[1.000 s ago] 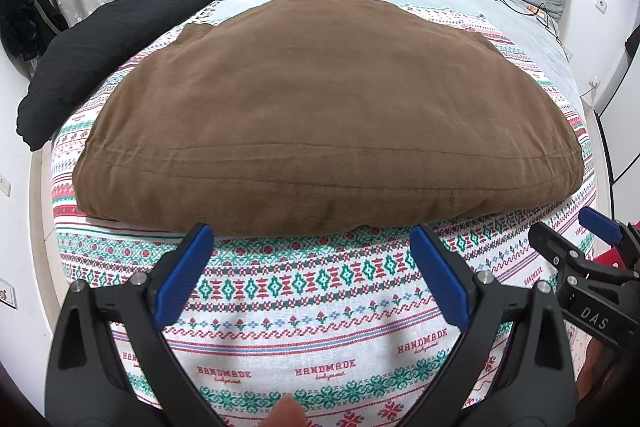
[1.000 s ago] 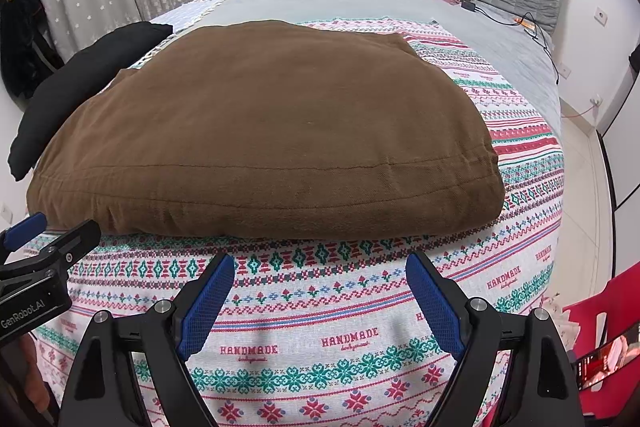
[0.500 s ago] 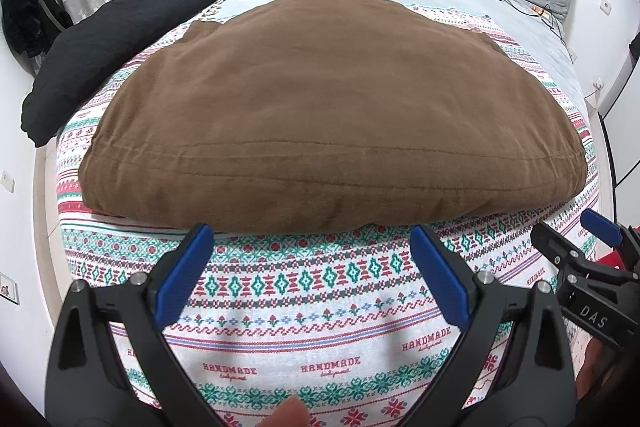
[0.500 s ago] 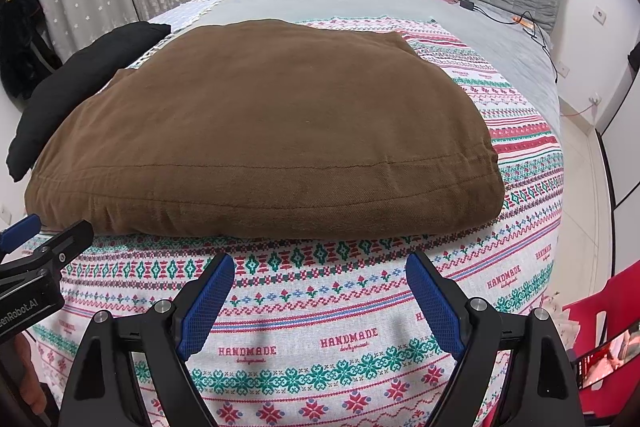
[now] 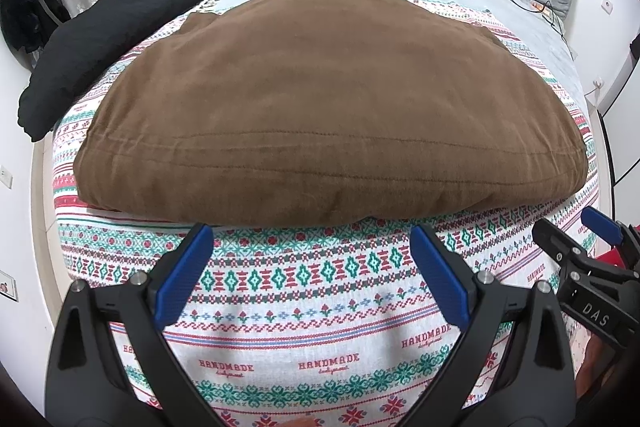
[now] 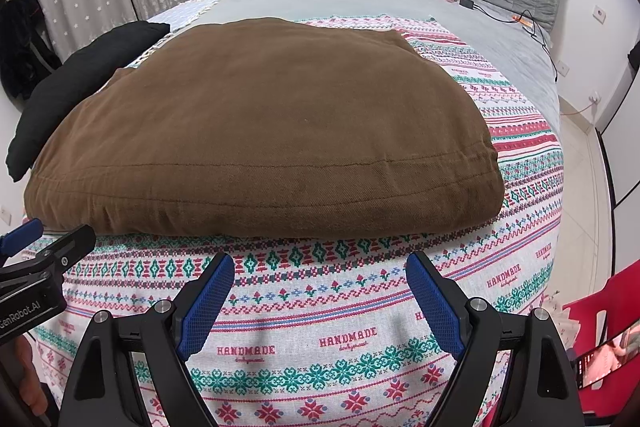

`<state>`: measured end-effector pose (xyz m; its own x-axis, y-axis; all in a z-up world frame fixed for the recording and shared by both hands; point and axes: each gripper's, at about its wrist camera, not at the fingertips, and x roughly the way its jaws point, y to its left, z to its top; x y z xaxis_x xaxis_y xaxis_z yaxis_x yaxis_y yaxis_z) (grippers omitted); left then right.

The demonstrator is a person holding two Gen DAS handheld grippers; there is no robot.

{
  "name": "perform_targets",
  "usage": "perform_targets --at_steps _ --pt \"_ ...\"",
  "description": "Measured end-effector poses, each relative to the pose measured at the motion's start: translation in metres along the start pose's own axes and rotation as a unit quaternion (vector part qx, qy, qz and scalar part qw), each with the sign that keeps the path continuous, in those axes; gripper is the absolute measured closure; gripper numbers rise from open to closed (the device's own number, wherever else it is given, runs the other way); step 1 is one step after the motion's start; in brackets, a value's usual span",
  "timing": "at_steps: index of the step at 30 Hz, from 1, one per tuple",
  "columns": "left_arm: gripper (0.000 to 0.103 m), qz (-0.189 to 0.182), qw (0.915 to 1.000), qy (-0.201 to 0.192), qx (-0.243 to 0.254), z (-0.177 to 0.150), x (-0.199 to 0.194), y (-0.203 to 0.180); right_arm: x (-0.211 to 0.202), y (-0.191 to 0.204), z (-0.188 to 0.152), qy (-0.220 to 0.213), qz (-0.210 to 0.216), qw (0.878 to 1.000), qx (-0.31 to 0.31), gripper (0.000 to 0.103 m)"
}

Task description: Fold large clothes

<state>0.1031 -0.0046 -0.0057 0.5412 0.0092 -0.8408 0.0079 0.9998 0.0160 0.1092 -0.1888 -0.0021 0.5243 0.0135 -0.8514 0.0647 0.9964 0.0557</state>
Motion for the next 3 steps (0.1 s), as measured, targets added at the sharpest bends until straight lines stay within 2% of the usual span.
perform_targets --at_steps 3 --pt "0.005 -0.001 1.0000 0.005 0.000 -0.0002 0.0022 0.0005 0.0009 0.0003 -0.0006 0.001 -0.001 1.000 0.001 0.014"
